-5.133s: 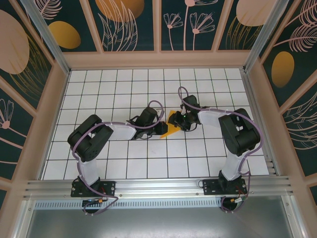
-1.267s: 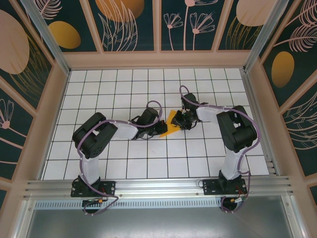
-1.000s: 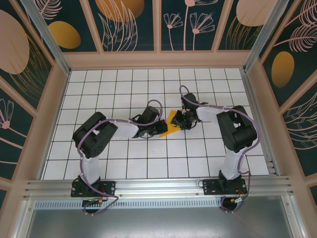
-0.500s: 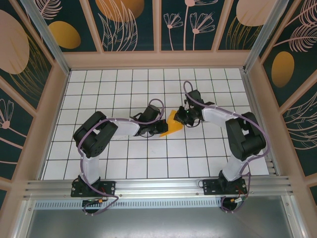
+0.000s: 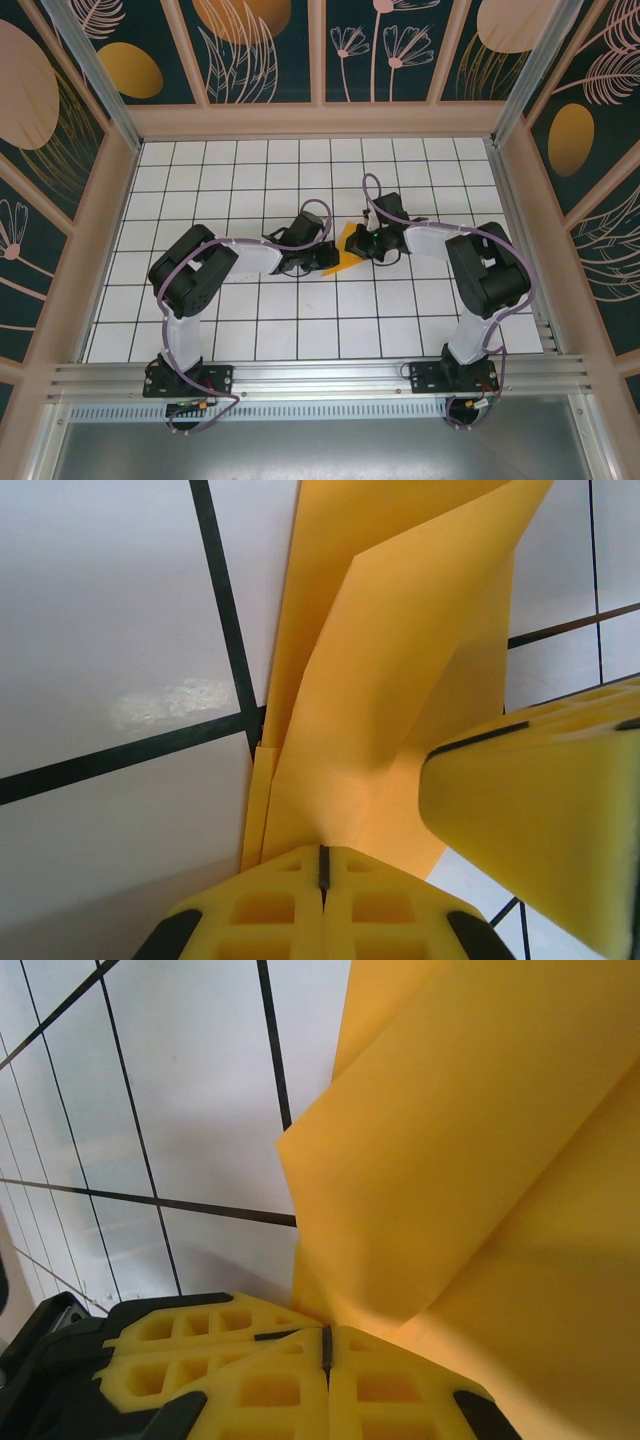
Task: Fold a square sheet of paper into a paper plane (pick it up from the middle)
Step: Fourth fold the wing at the center of the table.
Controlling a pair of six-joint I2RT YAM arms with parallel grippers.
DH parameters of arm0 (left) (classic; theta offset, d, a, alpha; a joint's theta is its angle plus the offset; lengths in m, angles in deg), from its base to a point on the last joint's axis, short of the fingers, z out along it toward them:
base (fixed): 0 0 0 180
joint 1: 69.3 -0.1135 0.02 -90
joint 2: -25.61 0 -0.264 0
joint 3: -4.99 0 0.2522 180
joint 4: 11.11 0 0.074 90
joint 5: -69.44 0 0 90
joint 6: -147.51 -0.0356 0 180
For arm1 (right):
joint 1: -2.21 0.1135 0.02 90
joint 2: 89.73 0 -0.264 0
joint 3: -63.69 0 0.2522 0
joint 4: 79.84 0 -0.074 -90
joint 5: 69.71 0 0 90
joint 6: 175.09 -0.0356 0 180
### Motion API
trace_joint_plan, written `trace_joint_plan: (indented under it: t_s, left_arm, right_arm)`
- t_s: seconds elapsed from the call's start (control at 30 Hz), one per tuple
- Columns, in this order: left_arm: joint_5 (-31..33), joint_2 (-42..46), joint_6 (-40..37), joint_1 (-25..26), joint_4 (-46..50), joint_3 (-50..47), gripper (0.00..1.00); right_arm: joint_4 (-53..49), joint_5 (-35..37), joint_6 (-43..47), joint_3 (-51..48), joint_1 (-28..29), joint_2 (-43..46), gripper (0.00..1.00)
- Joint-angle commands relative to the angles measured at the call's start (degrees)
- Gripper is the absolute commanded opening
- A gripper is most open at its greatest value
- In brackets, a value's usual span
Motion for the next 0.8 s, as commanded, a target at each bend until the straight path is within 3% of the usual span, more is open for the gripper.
trace_joint_plan:
  t_s: [0.0,0.37,0.77]
  left_arm:
    - [3.35,-4.55,-0.26,0.06,9.40,-1.70,0.00]
    - [3.65,-4.43,-0.65,0.06,10.35,-1.80,0.00]
    - [3.26,-3.88,-1.00,0.06,10.39,-4.04,0.00]
  right_arm:
    - [3.02,-1.52,1.55,-0.57,0.07,-1.77,0.01]
    - [0.77,2.97,4.35,-0.13,-0.68,-5.40,0.01]
    - [1.09,4.14,6.85,3.48,-9.86,-7.27,0.01]
